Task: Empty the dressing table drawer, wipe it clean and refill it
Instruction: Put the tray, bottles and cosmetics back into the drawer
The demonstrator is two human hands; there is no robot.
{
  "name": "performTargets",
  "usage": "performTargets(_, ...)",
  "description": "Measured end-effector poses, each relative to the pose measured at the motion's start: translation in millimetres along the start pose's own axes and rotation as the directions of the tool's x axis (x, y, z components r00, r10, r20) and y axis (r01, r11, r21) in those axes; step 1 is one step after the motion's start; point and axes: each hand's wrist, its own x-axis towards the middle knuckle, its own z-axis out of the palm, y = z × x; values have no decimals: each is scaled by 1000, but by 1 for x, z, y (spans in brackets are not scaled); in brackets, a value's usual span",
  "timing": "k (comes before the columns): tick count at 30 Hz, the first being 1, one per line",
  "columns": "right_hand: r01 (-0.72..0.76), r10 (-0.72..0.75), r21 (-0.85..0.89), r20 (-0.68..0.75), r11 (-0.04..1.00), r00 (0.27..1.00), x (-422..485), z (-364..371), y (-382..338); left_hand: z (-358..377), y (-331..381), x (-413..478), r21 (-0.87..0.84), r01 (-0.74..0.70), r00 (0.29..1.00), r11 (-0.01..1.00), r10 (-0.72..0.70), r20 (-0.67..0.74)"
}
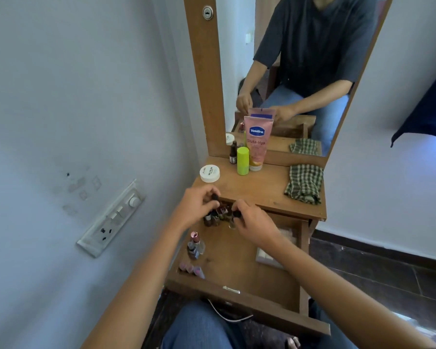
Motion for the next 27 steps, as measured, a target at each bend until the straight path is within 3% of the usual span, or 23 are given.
performTargets(5,-84,82,30,51,996,995,-8,33,19,27,-18,-5,284,45,991,958,-80,111)
performTargets(9,-137,135,13,96,990,986,-5,51,29,39,-26,-3,414,-21,991,910,-37,131)
performTargets(16,-141,129,121,103,983,986,-2,73,42,56,-42,9,513,-108,988,852,35,151)
performTargets(27,-292,296,335,41,896,954,6,92,44,58,-55,23,526,-126,985,841,41,170)
